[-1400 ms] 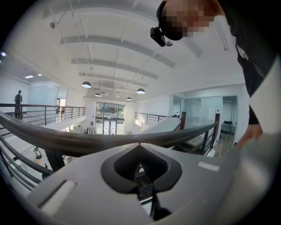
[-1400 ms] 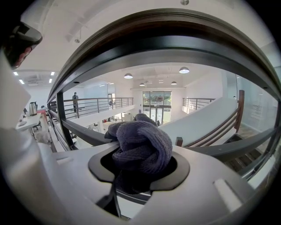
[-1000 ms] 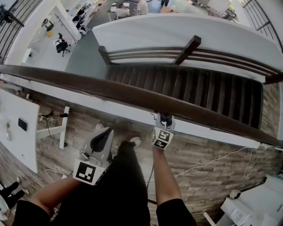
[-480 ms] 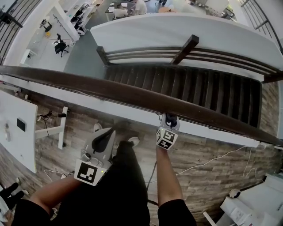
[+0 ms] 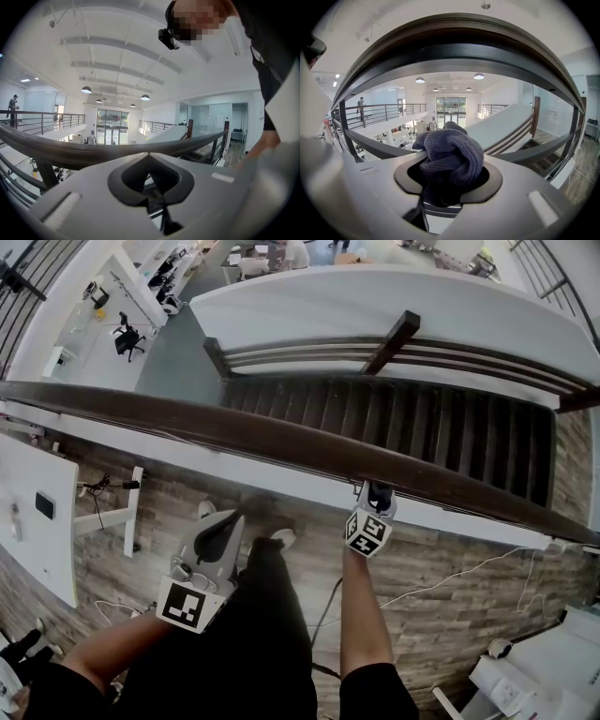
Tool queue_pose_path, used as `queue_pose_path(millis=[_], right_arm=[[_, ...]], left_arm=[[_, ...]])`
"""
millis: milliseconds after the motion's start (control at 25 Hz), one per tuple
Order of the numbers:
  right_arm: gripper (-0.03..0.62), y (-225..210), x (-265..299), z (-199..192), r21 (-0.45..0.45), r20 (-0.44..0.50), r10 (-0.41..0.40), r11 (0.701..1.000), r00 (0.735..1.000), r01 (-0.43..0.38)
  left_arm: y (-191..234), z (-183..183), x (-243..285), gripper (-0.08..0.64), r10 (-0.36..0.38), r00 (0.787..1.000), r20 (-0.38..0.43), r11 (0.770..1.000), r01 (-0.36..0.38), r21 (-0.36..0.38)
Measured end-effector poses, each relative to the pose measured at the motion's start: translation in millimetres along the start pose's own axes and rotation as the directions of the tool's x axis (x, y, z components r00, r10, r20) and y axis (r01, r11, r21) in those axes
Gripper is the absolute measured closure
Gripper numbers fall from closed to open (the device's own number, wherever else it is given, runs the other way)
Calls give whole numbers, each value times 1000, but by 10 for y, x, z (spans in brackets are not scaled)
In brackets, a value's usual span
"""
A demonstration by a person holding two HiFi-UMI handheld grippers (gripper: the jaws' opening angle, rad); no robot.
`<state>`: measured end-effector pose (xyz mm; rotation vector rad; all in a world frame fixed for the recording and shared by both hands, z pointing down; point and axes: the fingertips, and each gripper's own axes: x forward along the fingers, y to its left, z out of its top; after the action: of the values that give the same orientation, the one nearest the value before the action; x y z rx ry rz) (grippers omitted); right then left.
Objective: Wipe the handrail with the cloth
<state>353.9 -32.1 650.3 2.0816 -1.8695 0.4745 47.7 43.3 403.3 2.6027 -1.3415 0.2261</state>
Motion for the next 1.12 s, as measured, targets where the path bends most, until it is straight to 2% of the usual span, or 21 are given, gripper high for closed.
queue_pose_path(millis=[240, 360, 640, 840, 960, 1120], right_arm=[[425, -161, -84, 0, 36, 8, -54, 998, 999, 54], [425, -176, -139, 49, 25, 16, -69, 997, 997, 69], [425, 245, -273, 235, 39, 90, -47, 998, 995, 44], [425, 1072, -314, 263, 45, 108, 57, 997, 992, -62], [425, 1692, -308, 255, 46, 115, 141, 988, 983, -147], [425, 2621, -329, 209, -41, 94, 284, 959, 954, -282]], left_arm=[[23, 14, -50, 560, 0, 1000, 6, 1000, 0, 4], [61, 37, -89, 560, 0, 1000, 3, 1000, 0, -1], [271, 91, -187, 560, 2, 1000, 26, 1000, -3, 10], [612, 104, -334, 560, 31, 999, 30, 999, -32, 34], [951, 96, -455, 560, 76, 995, 66, 996, -78, 35], [1404, 178, -625, 560, 135, 983, 122, 989, -141, 40]])
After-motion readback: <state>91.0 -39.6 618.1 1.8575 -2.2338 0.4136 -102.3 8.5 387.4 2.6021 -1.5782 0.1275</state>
